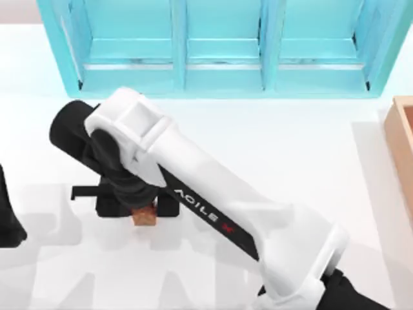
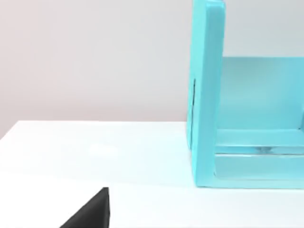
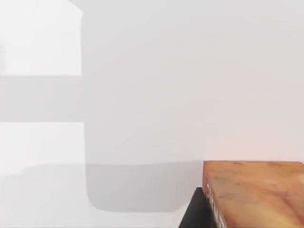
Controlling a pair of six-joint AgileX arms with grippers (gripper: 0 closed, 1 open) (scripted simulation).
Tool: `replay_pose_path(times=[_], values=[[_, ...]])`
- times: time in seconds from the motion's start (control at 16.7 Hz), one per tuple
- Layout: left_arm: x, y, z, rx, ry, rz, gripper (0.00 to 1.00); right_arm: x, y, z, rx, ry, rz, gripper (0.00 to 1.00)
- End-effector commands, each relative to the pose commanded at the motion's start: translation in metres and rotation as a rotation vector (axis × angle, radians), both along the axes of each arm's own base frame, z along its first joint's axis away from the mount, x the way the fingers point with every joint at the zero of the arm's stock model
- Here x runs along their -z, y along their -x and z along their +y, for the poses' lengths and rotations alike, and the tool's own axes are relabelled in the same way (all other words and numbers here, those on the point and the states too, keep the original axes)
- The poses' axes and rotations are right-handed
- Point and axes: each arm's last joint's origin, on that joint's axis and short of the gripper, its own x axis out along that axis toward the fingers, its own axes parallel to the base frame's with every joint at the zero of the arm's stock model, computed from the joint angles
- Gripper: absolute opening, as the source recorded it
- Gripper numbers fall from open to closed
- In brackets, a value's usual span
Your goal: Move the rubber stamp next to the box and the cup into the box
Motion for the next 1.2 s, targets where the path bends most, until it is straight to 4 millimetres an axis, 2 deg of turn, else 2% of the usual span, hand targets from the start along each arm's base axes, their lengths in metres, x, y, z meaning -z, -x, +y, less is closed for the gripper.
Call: replay_pose_path(times=[0.6, 0.84, 1.02, 1.2], values=[[0.000, 0.000, 0.000, 0.000, 0.000, 0.000, 1.00, -0.001, 0.003, 0.003, -0.007, -0.004, -0.003, 0.00], [0.000, 0.000, 0.000, 0.000, 0.000, 0.000, 1.00, 0.006, -0.005, 0.002, 0.006, 0.045, 0.027, 0.00], [0.000, 0.000, 0.000, 0.000, 0.000, 0.000, 1.00, -0.005, -0.013, 0.003, 0.012, 0.044, 0.032, 0.00], [0.000, 0.000, 0.000, 0.000, 0.000, 0.000, 1.00, -0.025, -0.023, 0.001, 0.021, 0.024, 0.024, 0.00]])
